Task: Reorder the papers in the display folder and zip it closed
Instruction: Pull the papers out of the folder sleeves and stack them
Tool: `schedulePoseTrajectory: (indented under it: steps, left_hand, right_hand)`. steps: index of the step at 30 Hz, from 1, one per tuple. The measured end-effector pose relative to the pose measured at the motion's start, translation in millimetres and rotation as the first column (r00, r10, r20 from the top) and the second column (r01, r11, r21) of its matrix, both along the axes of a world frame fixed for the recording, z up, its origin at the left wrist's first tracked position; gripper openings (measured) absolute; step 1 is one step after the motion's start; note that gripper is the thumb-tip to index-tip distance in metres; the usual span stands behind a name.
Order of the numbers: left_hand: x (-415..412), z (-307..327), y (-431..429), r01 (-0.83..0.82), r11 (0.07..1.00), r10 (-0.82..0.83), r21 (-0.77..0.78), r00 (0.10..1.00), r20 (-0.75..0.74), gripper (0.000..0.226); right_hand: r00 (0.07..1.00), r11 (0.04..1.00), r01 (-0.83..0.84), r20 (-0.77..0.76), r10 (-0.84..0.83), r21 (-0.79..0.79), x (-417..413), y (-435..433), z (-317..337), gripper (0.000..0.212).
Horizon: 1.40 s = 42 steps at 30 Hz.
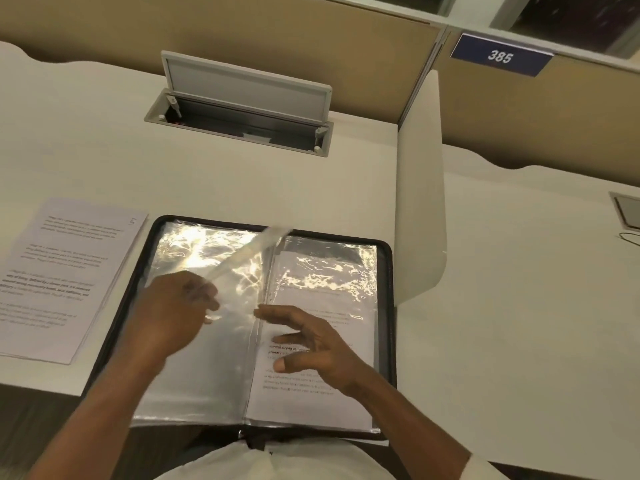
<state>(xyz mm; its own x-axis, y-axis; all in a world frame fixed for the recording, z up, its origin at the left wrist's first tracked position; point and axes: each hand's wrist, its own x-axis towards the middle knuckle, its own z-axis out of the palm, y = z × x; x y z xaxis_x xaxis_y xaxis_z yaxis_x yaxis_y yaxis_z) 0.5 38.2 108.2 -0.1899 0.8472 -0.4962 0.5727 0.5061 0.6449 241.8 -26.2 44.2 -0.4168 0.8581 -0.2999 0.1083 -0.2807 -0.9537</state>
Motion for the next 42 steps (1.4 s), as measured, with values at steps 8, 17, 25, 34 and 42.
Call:
schedulePoseTrajectory:
  steps: [8,17,25,34,42]
  left_hand:
    - [-65.8,-33.2,12.0,-0.101,0.993,0.099,-0.067,0.994,-0.045,0.021]
    - [-77.4,-64.5,18.2,-0.194,0.97,0.114,-0.144,0.892,-0.438,0.039]
    - [-69.1,-70.2,19.9,-0.183,0.969,0.058,-0.163,0.817,-0.573,0.051]
    - [-49.8,-72.4,15.3,0.001,0.995,-0.085,-0.104,0.587,-0.805,0.04]
    - [22.3,-57.8,26.1,0.158,0.987,-0.11,0.036,0.814,-0.57,0.053]
  right_hand:
    - [0.867,0.988,0.057,0.484,-0.121,0.144,41.2,7.6,-46.0,0.081]
    - [0.576,0.935,0.079,0.749,-0.326,0.346,91.5,47.5,-69.9,0.081]
    - [0.414,0.944,0.056,0.852,-0.32,0.326,97.0,75.2,-77.0,0.084]
    - [0.248,0.934,-0.008,0.905,-0.345,0.358,81.4,89.4,-48.1,0.073]
    - [0.369,0.946,-0.011,0.88,-0.298,0.325,71.5,113.9,-13.9,0.014]
